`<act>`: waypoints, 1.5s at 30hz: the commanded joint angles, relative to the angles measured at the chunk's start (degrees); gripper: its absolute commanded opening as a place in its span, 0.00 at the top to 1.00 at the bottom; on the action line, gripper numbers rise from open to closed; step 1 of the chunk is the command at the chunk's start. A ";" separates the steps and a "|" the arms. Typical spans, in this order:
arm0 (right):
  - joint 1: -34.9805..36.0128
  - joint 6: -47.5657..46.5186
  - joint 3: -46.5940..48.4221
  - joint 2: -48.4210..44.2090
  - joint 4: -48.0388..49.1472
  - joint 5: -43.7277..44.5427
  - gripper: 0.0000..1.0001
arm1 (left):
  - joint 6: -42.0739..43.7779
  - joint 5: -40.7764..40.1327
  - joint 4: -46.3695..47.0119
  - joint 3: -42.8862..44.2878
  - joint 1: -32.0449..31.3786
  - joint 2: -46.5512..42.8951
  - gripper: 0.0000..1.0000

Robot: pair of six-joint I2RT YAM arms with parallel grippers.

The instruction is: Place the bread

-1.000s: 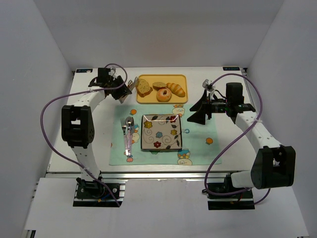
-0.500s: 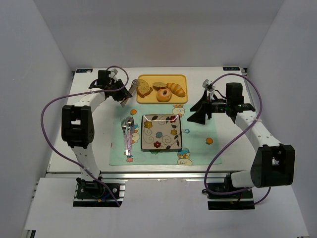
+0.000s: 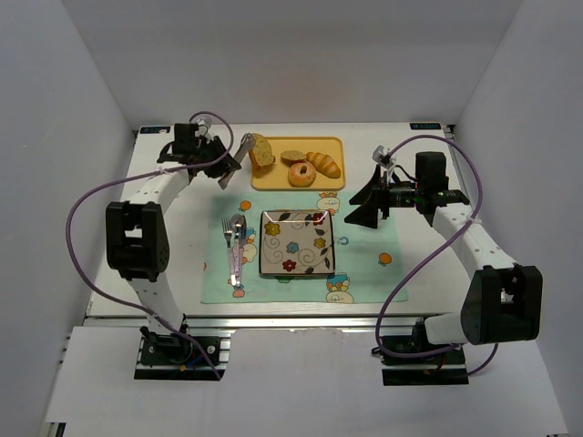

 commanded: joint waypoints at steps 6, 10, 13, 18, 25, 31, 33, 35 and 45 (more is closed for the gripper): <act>-0.39 -0.31 -0.13 -0.85 1.45 -1.86 0.11 | 0.80 7.88 2.77 -10.17 -0.19 -18.19 0.99; -0.39 -0.39 0.23 -0.76 1.36 -1.68 0.11 | 0.98 16.14 1.29 -19.31 -0.28 -26.37 0.98; -0.30 -0.39 0.58 -0.24 1.28 -1.77 0.11 | 3.96 20.19 -5.19 -25.21 -0.45 -32.35 0.97; -0.30 -0.22 1.37 1.08 1.10 -1.77 0.11 | 4.50 24.41 -8.39 -34.36 -2.02 -40.01 0.93; -0.30 0.40 2.51 1.52 0.92 -2.03 0.11 | 1.42 22.40 -4.70 -40.44 -7.48 -41.96 0.74; -0.30 -0.13 2.25 0.56 -0.57 -1.77 0.11 | 4.05 20.02 -7.41 -38.69 -8.89 -38.18 0.52; -0.39 -0.39 1.99 -0.05 -0.75 -1.51 0.11 | 6.25 18.71 -10.31 -36.94 -8.89 -37.13 0.50; -0.30 -0.74 1.64 -0.41 -0.92 -1.59 0.11 | 8.00 17.39 -11.99 -35.62 -8.89 -36.86 0.47; -0.30 -0.92 1.02 -1.20 -1.01 -1.94 0.11 | 13.36 7.20 -15.25 -23.23 -8.89 -35.37 0.52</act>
